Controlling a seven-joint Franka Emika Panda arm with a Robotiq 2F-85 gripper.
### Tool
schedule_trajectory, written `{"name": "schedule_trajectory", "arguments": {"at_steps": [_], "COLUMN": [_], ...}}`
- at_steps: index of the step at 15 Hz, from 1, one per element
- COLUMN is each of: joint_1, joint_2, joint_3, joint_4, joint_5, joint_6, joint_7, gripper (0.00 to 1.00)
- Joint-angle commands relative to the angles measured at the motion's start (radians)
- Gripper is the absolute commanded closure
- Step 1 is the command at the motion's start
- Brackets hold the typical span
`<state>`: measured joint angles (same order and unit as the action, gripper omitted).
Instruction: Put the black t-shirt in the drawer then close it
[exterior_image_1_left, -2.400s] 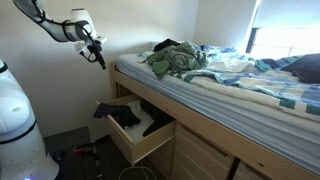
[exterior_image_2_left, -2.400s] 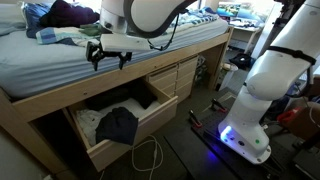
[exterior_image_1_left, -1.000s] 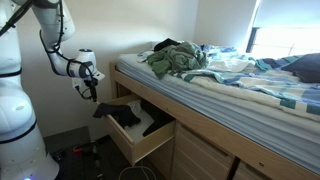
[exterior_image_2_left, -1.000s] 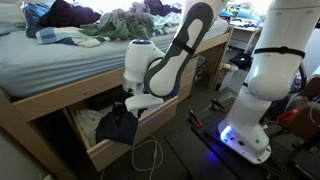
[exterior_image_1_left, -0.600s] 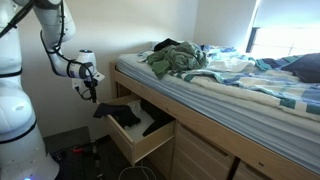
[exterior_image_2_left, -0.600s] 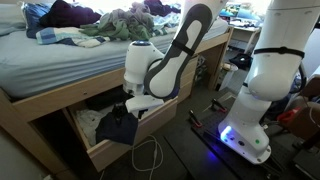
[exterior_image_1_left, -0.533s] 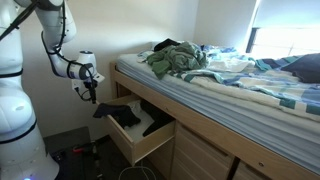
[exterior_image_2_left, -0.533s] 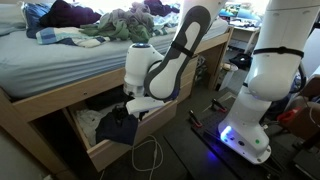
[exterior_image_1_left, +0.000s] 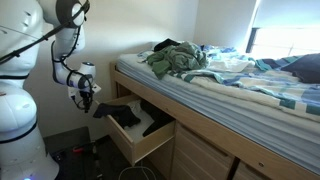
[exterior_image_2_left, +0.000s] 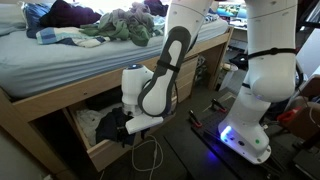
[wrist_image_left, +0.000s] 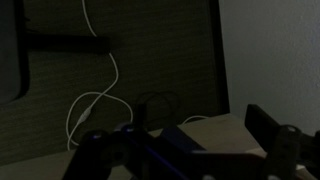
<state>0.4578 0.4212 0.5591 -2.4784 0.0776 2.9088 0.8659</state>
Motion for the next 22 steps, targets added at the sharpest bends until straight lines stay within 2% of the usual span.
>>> {"name": "schedule_trajectory", "arguments": {"at_steps": [1,3,6,9,14,15,17,22], "joint_1": [0.072,0.158,0.329,0.466,0.632,0.651,0.687,0.742], "joint_2": [0.065,0.067,0.080,0.111,0.173,0.184,0.200,0.204], "joint_3": [-0.056,-0.146,-0.330,-0.475,-0.631,-0.646,-0.676,-0.729], "joint_4": [0.068,0.091,0.124,0.154,0.219,0.231,0.249,0.259], "joint_5": [0.045,0.011,-0.057,-0.102,-0.125,-0.122,-0.116,-0.110], "joint_6": [-0.001,-0.023,-0.047,-0.037,-0.027,-0.028,-0.026,-0.016], "joint_7": [-0.075,-0.059,-0.009,0.020,0.072,0.070,0.076,0.077], "gripper": [0.00,0.00,0.00,0.00,0.00,0.25,0.34,0.73]}}
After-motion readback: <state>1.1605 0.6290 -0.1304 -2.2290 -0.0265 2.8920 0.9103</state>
